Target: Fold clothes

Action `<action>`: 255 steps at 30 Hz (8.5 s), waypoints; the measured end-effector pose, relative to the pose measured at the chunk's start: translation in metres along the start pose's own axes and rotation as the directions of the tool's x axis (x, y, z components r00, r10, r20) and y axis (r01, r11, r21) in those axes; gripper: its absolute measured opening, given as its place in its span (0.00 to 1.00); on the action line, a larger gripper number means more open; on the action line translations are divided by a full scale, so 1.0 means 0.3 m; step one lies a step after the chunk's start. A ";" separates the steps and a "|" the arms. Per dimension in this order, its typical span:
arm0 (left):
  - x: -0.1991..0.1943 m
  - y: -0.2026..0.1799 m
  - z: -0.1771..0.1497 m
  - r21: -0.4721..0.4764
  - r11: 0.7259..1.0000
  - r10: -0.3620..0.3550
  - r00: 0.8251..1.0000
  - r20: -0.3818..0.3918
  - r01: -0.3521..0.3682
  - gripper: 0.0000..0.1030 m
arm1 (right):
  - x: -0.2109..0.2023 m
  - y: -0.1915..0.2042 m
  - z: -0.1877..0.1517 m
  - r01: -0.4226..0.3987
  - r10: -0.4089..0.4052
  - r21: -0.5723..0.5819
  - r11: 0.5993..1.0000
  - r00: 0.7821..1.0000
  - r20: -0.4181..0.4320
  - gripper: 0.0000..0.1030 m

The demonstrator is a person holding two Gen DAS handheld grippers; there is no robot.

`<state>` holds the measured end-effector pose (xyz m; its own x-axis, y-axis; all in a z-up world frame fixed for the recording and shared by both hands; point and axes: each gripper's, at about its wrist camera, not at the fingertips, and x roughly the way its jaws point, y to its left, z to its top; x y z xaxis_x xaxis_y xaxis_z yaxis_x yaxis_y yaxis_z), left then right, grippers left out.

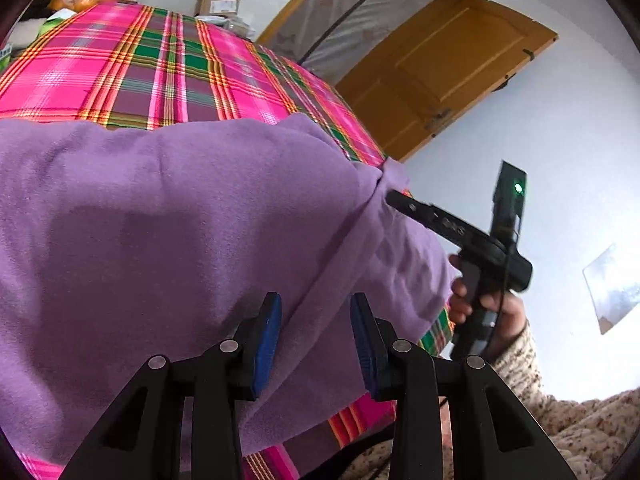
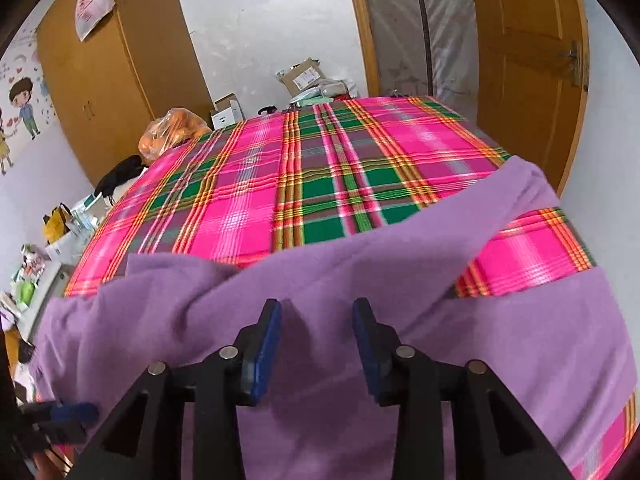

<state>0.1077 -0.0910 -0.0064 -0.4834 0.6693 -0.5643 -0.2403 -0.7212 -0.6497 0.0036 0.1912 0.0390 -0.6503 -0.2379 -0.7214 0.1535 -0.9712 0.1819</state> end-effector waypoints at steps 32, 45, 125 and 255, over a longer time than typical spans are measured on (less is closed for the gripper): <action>0.035 -0.070 -0.019 0.152 0.968 0.205 0.979 -0.005 -0.202 0.36 | -0.115 -0.140 -0.121 0.052 -0.054 0.166 0.985 0.998 0.009 0.03; 0.061 -0.078 -0.019 0.175 0.959 0.228 0.973 -0.023 -0.221 0.36 | -0.116 -0.176 -0.130 0.071 -0.068 0.193 0.979 0.997 -0.020 0.03; 0.135 -0.311 -0.157 0.439 0.858 0.297 0.955 -0.002 -0.266 0.05 | -0.279 -0.399 -0.258 0.041 -0.087 0.323 0.945 0.988 0.130 0.05; 0.444 -0.323 0.078 0.207 0.978 0.076 0.962 -0.262 -0.020 0.19 | -0.187 -0.714 -0.003 0.320 -0.346 0.273 0.907 0.937 0.052 0.03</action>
<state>0.0468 0.0638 -0.0066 -0.2625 0.6362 -0.7255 -0.3995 -0.7561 -0.5184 0.0080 0.4127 0.0399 -0.7011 0.1132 -0.7040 -0.2716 -0.9553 0.1169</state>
